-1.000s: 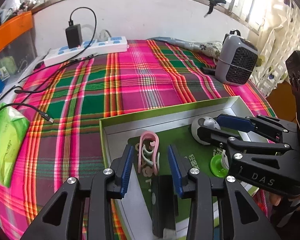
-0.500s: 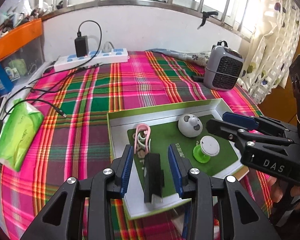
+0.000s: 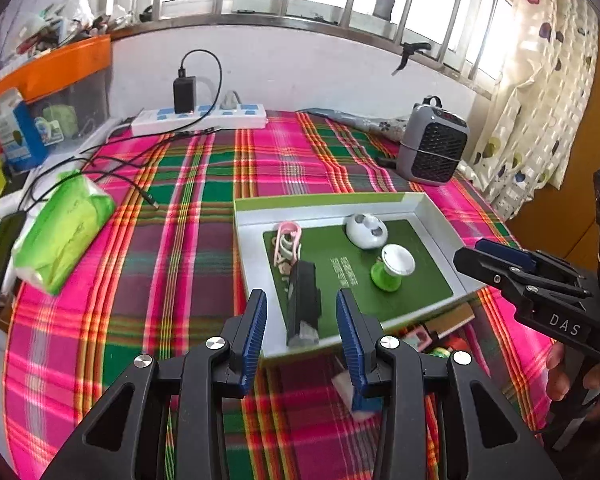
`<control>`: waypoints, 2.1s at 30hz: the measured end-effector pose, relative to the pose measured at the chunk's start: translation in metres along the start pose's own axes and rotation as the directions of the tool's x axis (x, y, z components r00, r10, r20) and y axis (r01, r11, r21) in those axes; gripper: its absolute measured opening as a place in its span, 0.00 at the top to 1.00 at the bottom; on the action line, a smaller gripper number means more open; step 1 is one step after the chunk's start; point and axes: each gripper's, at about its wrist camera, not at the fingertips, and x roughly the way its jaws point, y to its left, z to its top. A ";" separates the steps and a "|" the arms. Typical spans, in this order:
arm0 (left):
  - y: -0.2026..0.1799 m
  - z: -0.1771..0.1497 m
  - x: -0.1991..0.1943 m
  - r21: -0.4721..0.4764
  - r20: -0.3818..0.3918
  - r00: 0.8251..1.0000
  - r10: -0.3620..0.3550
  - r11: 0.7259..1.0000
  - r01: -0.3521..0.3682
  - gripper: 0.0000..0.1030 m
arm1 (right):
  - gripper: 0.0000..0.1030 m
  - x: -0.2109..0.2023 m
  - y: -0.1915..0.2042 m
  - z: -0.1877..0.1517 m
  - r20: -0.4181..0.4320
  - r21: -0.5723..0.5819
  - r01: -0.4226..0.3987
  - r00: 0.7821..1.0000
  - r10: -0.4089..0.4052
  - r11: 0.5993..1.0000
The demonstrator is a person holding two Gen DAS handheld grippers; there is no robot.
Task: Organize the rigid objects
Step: 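Move the left tool to the blue stapler while the right tool grasps the brown red-capped bottle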
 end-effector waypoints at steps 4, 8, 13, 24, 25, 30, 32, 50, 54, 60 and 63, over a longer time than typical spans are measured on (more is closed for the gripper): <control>0.002 -0.015 -0.009 -0.021 0.007 1.000 -0.011 1.000 0.011 0.66 | 0.54 -0.013 0.001 -0.013 0.016 0.005 -0.001 1.000 0.001 1.000; 0.002 -0.030 -0.015 -0.031 0.006 1.000 -0.014 0.999 0.014 0.66 | 0.54 -0.022 0.001 -0.028 0.022 0.025 -0.012 1.000 0.011 1.000; 0.002 -0.042 -0.014 -0.046 -0.018 0.999 -0.029 0.999 0.029 0.66 | 0.54 -0.023 -0.001 -0.051 0.006 0.084 -0.038 0.999 0.037 0.996; 0.005 -0.058 -0.010 -0.062 -0.049 0.998 -0.048 0.997 0.045 0.66 | 0.47 -0.006 0.009 -0.069 -0.034 0.123 -0.015 0.999 0.019 0.992; 0.005 -0.059 -0.010 -0.064 -0.049 0.997 -0.051 0.997 0.048 0.66 | 0.46 -0.004 0.010 -0.069 -0.042 0.126 -0.005 0.999 0.011 0.992; 0.006 -0.060 -0.011 -0.064 -0.047 0.997 -0.061 0.996 0.058 0.66 | 0.46 0.003 0.009 -0.072 -0.063 0.159 0.028 0.998 -0.018 0.987; 0.006 -0.060 -0.012 -0.062 -0.046 0.997 -0.066 0.996 0.063 0.66 | 0.46 0.004 0.011 -0.074 -0.067 0.166 0.030 0.998 -0.019 0.986; -0.014 -0.058 0.001 -0.026 -0.084 0.990 -0.114 0.993 0.112 0.66 | 0.46 -0.023 0.008 -0.105 -0.067 0.114 0.170 0.984 -0.163 0.979; -0.018 -0.056 0.002 -0.018 -0.087 0.989 -0.124 0.992 0.123 0.66 | 0.46 -0.018 0.006 -0.105 -0.083 0.099 0.179 0.982 -0.172 0.979; -0.019 -0.050 -0.002 -0.013 -0.071 0.991 -0.113 0.994 0.112 0.66 | 0.46 -0.014 0.007 -0.101 -0.092 0.049 0.159 0.984 -0.154 0.986; -0.021 -0.046 -0.003 -0.005 -0.068 0.991 -0.111 0.994 0.111 0.66 | 0.46 -0.013 0.006 -0.100 -0.102 0.031 0.141 0.985 -0.137 0.990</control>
